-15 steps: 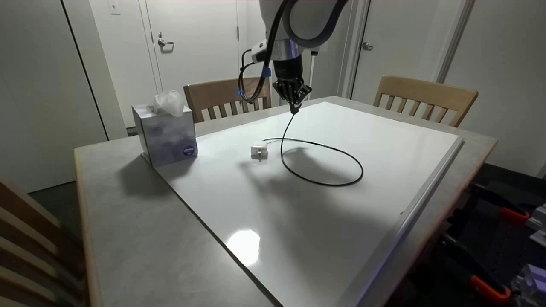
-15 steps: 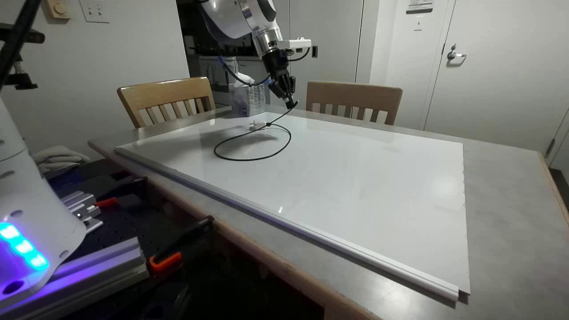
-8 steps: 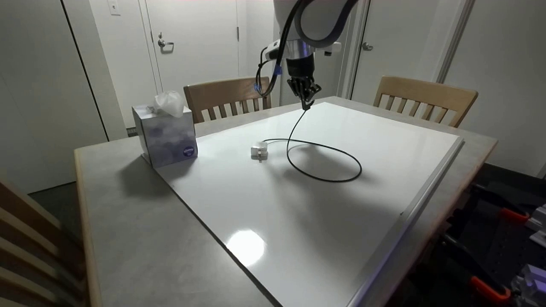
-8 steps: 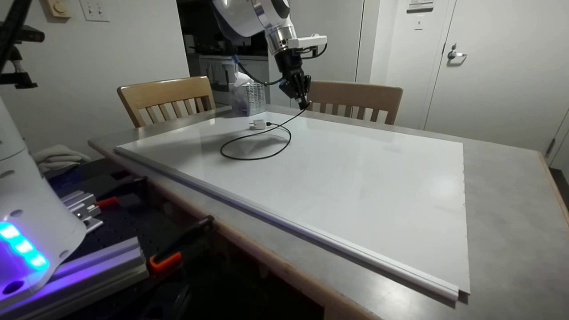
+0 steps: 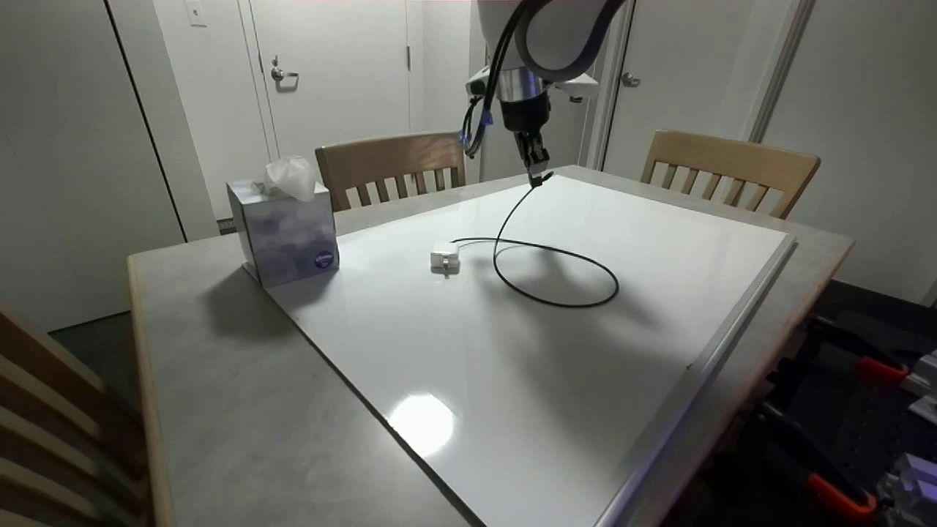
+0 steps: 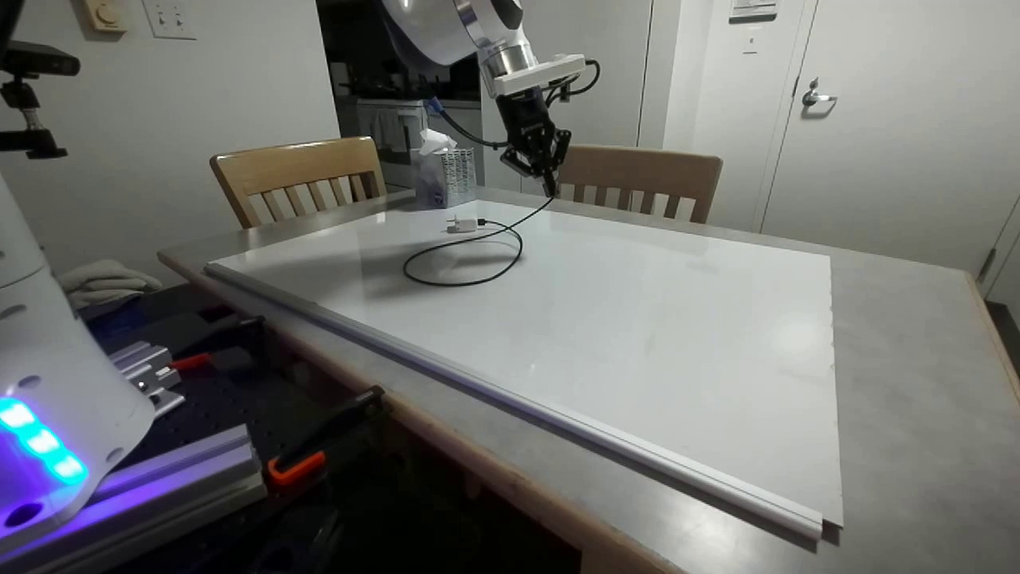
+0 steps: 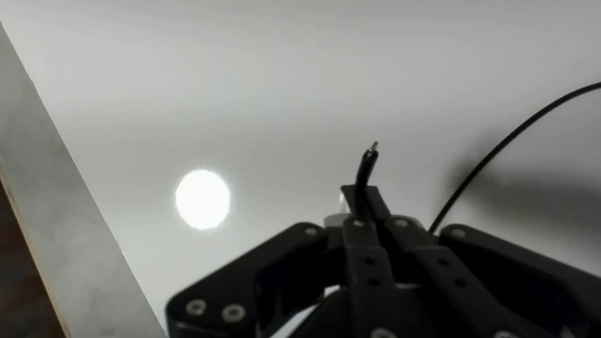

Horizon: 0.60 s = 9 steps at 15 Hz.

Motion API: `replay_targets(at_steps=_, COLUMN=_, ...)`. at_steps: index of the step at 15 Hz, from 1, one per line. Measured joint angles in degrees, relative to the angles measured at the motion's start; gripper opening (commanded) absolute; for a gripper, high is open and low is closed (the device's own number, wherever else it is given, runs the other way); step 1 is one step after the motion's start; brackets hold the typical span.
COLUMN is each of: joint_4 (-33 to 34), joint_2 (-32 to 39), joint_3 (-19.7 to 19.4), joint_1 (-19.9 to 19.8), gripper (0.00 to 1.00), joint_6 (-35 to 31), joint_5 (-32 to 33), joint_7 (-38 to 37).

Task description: Wind the charging cable

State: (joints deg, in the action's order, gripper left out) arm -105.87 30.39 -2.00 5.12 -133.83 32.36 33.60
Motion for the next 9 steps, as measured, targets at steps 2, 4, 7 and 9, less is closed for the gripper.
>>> replay_targets(at_steps=2, joint_4=-1.3, joint_2=-0.6, joint_3=-0.3, joint_1=0.2, gripper=0.01, joint_6=0.0, joint_5=1.0, joint_7=-7.6)
replay_targets(at_steps=4, joint_4=-3.1, joint_2=-1.4, joint_3=-0.6, joint_1=0.3, gripper=0.01, joint_6=0.0, joint_5=1.1, joint_7=-15.3)
replay_targets(at_steps=7, joint_4=-5.0, joint_2=-1.8, joint_3=-0.9, joint_1=0.5, gripper=0.01, joint_6=0.1, joint_5=1.1, joint_7=-26.5)
replay_targets(at_steps=9, joint_4=-5.5, joint_2=-1.7, joint_3=-0.9, joint_1=0.6, gripper=0.03, joint_6=0.1, joint_5=1.1, joint_7=-30.1)
